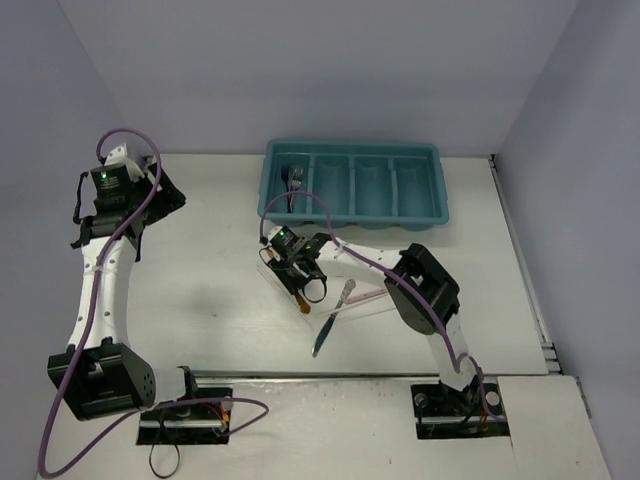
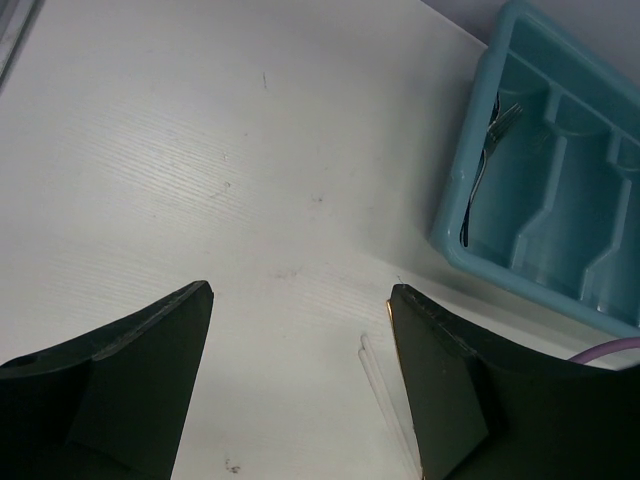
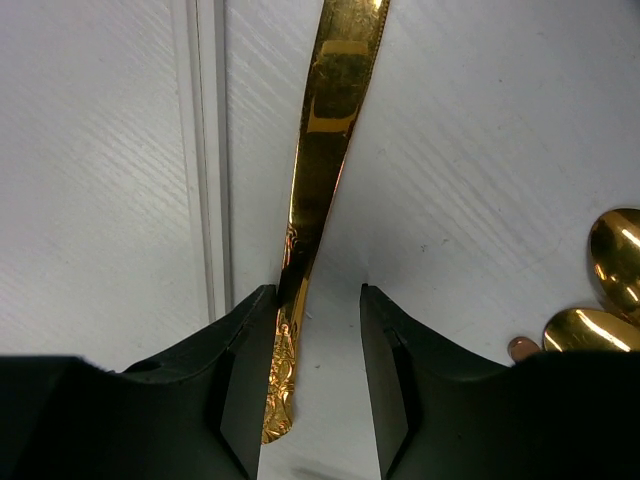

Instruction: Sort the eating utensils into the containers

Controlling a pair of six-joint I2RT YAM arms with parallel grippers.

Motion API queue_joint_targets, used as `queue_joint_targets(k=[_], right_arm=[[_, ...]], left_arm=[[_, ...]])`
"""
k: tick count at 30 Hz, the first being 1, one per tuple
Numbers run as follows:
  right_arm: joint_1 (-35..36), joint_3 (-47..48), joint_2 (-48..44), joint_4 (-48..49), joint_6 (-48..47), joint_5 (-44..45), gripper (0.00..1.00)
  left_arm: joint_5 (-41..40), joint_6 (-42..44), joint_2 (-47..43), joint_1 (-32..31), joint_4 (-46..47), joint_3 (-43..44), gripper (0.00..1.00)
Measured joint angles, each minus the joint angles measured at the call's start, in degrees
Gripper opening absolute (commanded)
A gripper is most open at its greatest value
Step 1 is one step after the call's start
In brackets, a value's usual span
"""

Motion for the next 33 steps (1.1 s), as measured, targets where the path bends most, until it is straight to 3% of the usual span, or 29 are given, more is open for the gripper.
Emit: queue_joint_targets(k=[3, 13, 24, 26, 29, 33], right_arm=[[0.0, 0.8, 0.7, -0.7, 0.0, -0.7, 0.35], [-0.4, 2.8, 2.1, -3.4, -1.4, -2.9, 0.18], [-1.6, 5.3, 3.4, -9.1, -5.1, -7.9, 0.20], [-1.7, 6.2, 4.1, -10.0, -5.6, -8.1, 0.16], [-1.9, 7.7, 5.1, -11.7, -6.1, -8.4, 0.00], [-2.7, 9.9, 6.4, -13.9, -6.1, -10.0, 0.00]], left_arm=[[1.0, -0.1, -0.2, 1.3, 0.3, -1.0, 0.70], [3.9, -0.4, -0.2, 5.6, 0.6, -3.0, 0.70], [5.9, -0.4, -0.1, 7.2, 1.5, -4.3, 0.70], [6.2, -0.4, 0.1, 7.3, 1.5, -4.4, 0.70], [6.4, -0.4, 0.2, 7.4, 1.6, -4.4, 0.70], [6.5, -0.4, 0.2, 7.8, 1.8, -4.6, 0.70]])
